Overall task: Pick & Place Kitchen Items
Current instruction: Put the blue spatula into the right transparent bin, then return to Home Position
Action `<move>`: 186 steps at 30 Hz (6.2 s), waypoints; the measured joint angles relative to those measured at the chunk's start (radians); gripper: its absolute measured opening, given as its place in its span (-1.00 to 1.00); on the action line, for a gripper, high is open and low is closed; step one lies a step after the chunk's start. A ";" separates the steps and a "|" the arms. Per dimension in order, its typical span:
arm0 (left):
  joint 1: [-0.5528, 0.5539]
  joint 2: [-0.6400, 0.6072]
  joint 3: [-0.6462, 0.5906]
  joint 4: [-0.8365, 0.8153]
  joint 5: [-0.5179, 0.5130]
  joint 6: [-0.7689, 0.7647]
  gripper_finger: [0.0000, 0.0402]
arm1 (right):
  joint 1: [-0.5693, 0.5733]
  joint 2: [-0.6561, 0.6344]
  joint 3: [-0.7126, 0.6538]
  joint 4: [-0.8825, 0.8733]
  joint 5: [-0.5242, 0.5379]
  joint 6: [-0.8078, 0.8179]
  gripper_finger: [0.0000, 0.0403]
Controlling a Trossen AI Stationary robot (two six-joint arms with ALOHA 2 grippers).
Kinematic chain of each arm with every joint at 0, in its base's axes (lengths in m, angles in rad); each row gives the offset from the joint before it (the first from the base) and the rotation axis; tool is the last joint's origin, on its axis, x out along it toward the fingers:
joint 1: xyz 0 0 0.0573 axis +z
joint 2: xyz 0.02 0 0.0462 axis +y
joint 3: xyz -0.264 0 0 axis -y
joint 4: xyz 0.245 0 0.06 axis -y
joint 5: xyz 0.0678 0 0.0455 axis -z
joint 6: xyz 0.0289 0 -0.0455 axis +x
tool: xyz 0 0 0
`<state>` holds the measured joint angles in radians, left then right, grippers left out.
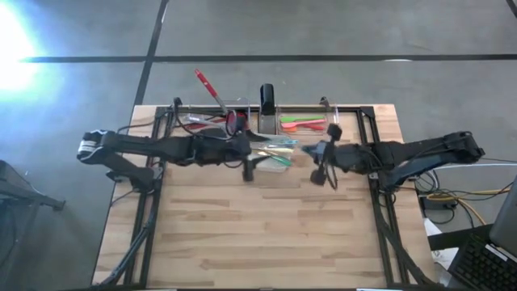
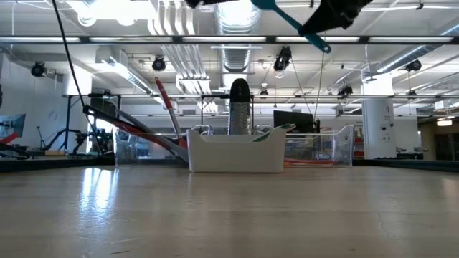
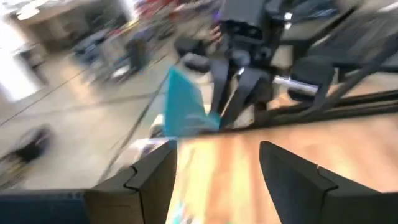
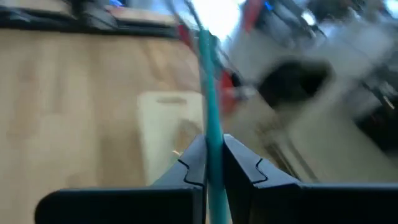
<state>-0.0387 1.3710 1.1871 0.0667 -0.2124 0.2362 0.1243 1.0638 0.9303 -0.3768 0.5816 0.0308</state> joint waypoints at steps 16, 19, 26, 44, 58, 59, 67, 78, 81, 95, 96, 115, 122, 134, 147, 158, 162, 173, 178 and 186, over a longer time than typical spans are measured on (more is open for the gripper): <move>0.005 -0.172 -0.170 -0.073 -0.526 -0.019 0.14 | -0.235 -0.047 0.058 -0.196 -0.072 -0.071 -0.91; 0.004 -0.186 -0.211 -0.056 -0.519 -0.060 0.14 | -0.350 -0.048 0.062 -0.199 -0.158 -0.116 -0.91; 0.005 -0.184 -0.306 0.024 -0.473 -0.081 0.14 | -0.603 -0.012 0.073 -0.209 -0.365 -0.209 -0.91; 0.004 -0.262 -0.507 0.316 -0.164 -0.050 0.14 | -0.888 0.396 0.312 -0.403 -0.504 -0.371 -0.91; 0.003 -0.340 -0.556 0.365 0.121 -0.049 0.14 | -0.925 0.597 0.288 -0.379 -0.531 -0.413 -0.91; 0.003 -0.340 -0.556 0.366 0.121 -0.048 0.14 | -0.926 0.610 0.287 -0.376 -0.532 -0.419 -0.91; 0.005 -0.331 -0.556 0.369 0.117 -0.046 0.14 | -0.932 0.684 0.287 -0.360 -0.532 -0.432 -0.91; 0.005 -0.330 -0.556 0.357 0.116 -0.048 0.14 | -0.955 0.762 0.287 -0.321 -0.560 -0.431 -0.91; 0.005 -0.330 -0.556 0.358 0.116 -0.048 0.14 | -0.961 0.775 0.287 -0.312 -0.565 -0.428 -0.91; 0.005 -0.330 -0.556 0.359 0.115 -0.049 0.14 | -0.980 0.800 0.283 -0.292 -0.577 -0.419 -0.91; 0.005 -0.330 -0.556 0.358 0.115 -0.049 0.14 | -0.980 0.800 0.283 -0.291 -0.581 -0.415 -0.91; 0.005 -0.329 -0.556 0.359 0.115 -0.049 0.14 | -0.974 0.688 0.292 -0.309 -0.586 -0.349 -0.23; 0.005 -0.329 -0.556 0.358 0.115 -0.049 0.14 | -0.932 0.471 0.292 -0.288 -0.762 -0.220 -0.28; 0.005 -0.329 -0.556 0.358 0.115 -0.049 0.14 | -0.808 0.112 0.287 -0.093 -1.151 0.090 -0.40; 0.005 -0.329 -0.556 0.358 0.115 -0.049 0.14 | -0.763 -0.215 0.227 -0.102 -1.133 0.069 -0.46; 0.005 -0.329 -0.556 0.358 0.115 -0.049 0.14 | -0.669 -0.562 -0.356 0.305 -1.036 -0.078 -0.52; 0.005 -0.329 -0.556 0.359 0.115 -0.049 0.14 | -0.591 -0.649 -0.526 0.407 -1.023 -0.069 -0.54; 0.005 -0.329 -0.556 0.358 0.115 -0.049 0.14 | -0.268 -0.850 -0.815 0.548 -0.917 -0.115 -0.48; 0.005 -0.329 -0.556 0.358 0.115 -0.049 0.14 | -0.194 -0.923 -0.874 0.537 -0.866 -0.128 -0.46; 0.005 -0.329 -0.556 0.358 0.115 -0.049 0.14 | -0.182 -1.064 -0.921 0.435 -0.866 -0.111 -0.53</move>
<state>-0.0341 1.0416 0.6315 0.4252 -0.0971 0.1871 -0.0581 -0.0006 0.0089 0.0583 -0.2847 -0.0806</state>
